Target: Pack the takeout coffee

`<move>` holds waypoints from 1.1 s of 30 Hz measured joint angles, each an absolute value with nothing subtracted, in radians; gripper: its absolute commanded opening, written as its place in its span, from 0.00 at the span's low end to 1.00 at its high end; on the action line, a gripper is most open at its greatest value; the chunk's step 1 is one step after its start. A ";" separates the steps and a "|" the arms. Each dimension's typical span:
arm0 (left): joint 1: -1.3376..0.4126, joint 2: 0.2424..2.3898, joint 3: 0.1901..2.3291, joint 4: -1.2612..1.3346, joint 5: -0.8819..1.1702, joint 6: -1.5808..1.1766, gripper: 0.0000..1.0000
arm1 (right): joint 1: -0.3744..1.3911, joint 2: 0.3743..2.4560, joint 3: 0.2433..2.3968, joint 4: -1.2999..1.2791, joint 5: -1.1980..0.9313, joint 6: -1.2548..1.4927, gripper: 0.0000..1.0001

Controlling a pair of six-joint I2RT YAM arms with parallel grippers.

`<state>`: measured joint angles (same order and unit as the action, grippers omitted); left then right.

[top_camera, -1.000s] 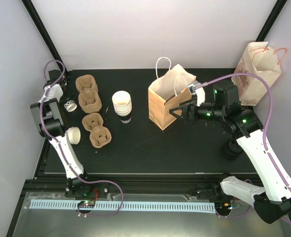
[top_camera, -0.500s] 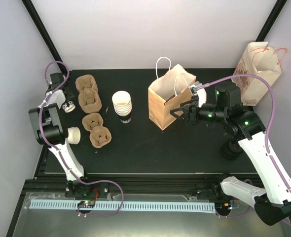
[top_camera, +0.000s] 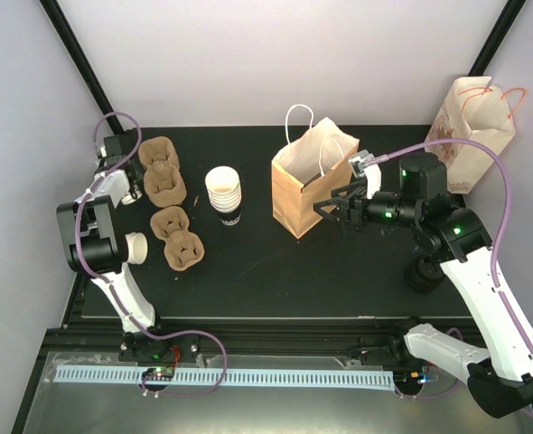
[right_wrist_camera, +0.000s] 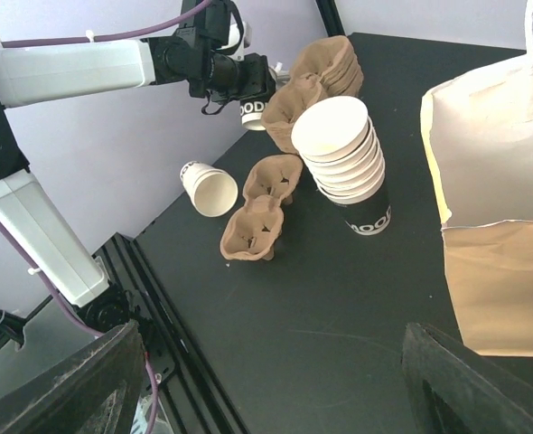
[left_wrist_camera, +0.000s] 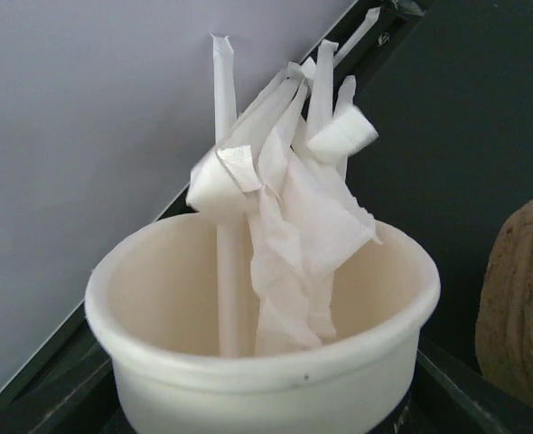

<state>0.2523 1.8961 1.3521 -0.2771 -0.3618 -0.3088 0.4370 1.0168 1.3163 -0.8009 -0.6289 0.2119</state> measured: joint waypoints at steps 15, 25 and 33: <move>0.212 1.828 1.273 -0.238 -0.408 -0.305 0.74 | 0.437 0.981 1.316 -0.809 -0.632 0.212 0.80; 0.219 1.891 1.394 -0.404 -0.302 -0.344 0.77 | 0.437 0.966 1.317 -0.810 -0.634 0.224 0.80; 0.246 1.921 1.453 -0.522 -0.212 -0.378 0.86 | 0.437 0.952 1.325 -0.810 -0.639 0.243 0.80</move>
<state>0.2462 1.9213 1.4532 -0.5224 -0.2115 -0.3779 0.4370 0.9524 1.3251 -0.8104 -0.6388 0.2432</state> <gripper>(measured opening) 0.817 0.803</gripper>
